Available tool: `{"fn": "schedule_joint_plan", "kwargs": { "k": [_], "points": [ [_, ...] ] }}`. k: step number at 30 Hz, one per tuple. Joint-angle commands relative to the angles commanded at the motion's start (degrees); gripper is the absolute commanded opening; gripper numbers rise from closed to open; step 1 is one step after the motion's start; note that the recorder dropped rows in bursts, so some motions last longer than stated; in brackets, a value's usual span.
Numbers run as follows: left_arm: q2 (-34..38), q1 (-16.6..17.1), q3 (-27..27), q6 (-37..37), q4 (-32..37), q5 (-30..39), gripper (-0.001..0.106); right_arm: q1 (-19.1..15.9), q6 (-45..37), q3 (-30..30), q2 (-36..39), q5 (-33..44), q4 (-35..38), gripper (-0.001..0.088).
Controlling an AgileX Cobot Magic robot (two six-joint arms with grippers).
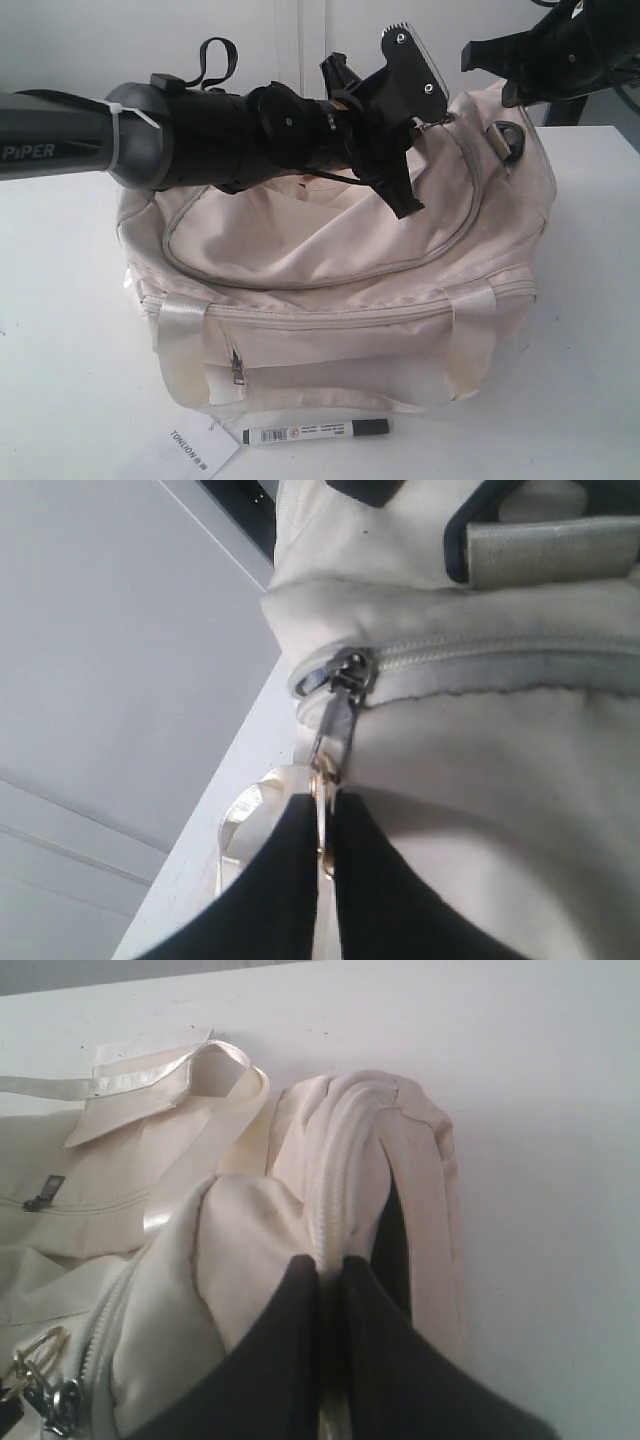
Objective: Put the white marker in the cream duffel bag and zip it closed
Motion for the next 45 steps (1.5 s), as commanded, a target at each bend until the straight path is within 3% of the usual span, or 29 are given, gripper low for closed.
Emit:
{"fn": "schedule_joint_plan", "kwargs": {
  "k": [2, 14, 21, 45],
  "points": [
    [0.0, 0.0, 0.0, 0.0, 0.0, 0.2, 0.0, 0.0, 0.0, 0.0, 0.0, 0.0, 0.0, 0.0],
    [-0.6, 0.0, 0.0, -0.5, -0.5, 1.0, 0.0, 0.0, 0.0, 0.0, 0.0, 0.0, 0.0, 0.0],
    [-2.0, 0.0, 0.0, -6.5, -0.5, 5.4, 0.0, 0.0, 0.0, 0.0, 0.0, 0.0, 0.0, 0.0],
    [-6.3, 0.0, 0.0, -25.9, -0.5, 6.6, 0.0, 0.0, 0.0, 0.0, 0.0, 0.0, 0.0, 0.0]
  ]
}}
